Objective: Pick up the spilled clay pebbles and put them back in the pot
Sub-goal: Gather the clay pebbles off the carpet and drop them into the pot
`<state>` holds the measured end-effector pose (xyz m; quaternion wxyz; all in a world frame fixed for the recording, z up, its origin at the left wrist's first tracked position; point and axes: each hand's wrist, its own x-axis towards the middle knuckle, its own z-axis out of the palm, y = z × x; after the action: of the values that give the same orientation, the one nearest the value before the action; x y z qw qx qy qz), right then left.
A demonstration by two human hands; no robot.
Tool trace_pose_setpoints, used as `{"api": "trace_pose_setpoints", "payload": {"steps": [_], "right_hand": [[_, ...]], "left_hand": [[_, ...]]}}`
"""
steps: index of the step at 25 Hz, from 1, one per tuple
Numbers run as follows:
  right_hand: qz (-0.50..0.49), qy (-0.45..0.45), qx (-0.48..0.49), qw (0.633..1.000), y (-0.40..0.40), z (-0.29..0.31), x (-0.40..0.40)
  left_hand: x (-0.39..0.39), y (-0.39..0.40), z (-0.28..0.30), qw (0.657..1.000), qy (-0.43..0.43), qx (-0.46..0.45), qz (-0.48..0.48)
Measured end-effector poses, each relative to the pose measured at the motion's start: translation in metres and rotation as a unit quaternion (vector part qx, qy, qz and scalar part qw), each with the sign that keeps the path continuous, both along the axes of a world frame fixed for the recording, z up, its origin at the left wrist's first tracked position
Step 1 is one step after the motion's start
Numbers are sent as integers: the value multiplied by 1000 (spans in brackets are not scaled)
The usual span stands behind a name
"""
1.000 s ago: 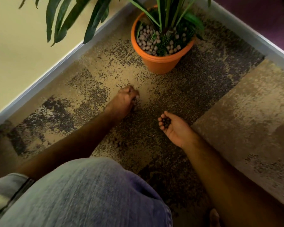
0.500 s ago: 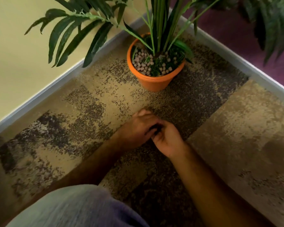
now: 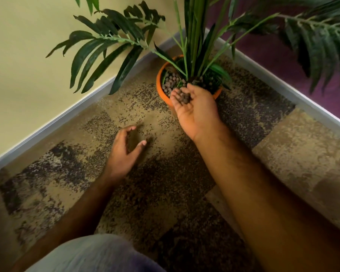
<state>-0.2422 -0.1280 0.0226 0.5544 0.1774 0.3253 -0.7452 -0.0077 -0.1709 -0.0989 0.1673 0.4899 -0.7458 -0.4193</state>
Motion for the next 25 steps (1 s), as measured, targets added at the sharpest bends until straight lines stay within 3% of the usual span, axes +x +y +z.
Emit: {"api": "trace_pose_setpoints", "payload": {"steps": [4, 12, 14, 16, 18, 20, 22, 25], "right_hand": [[-5, 18, -20, 1000, -20, 12, -5], [-18, 66, -37, 997, -22, 9, 1], [5, 129, -54, 990, -12, 2, 1], [43, 252, -67, 965, 3, -14, 11], [123, 406, -18, 905, 20, -39, 32], [274, 528, 40, 803, 42, -70, 59], [433, 567, 67, 697, 64, -101, 84], [577, 574, 67, 577, 93, -142, 113]], "left_hand": [[10, 3, -10, 997, -71, 4, -8], [19, 4, -14, 998, -52, 44, 8], [27, 4, -17, 998, -58, 28, 8], [35, 6, -20, 998, -48, 32, 32], [43, 8, -24, 997, -54, 38, 49], [53, 10, -27, 995, -93, 35, 19], [67, 14, -30, 988, -151, 8, -24], [88, 25, -35, 968, -236, -53, -71]]}}
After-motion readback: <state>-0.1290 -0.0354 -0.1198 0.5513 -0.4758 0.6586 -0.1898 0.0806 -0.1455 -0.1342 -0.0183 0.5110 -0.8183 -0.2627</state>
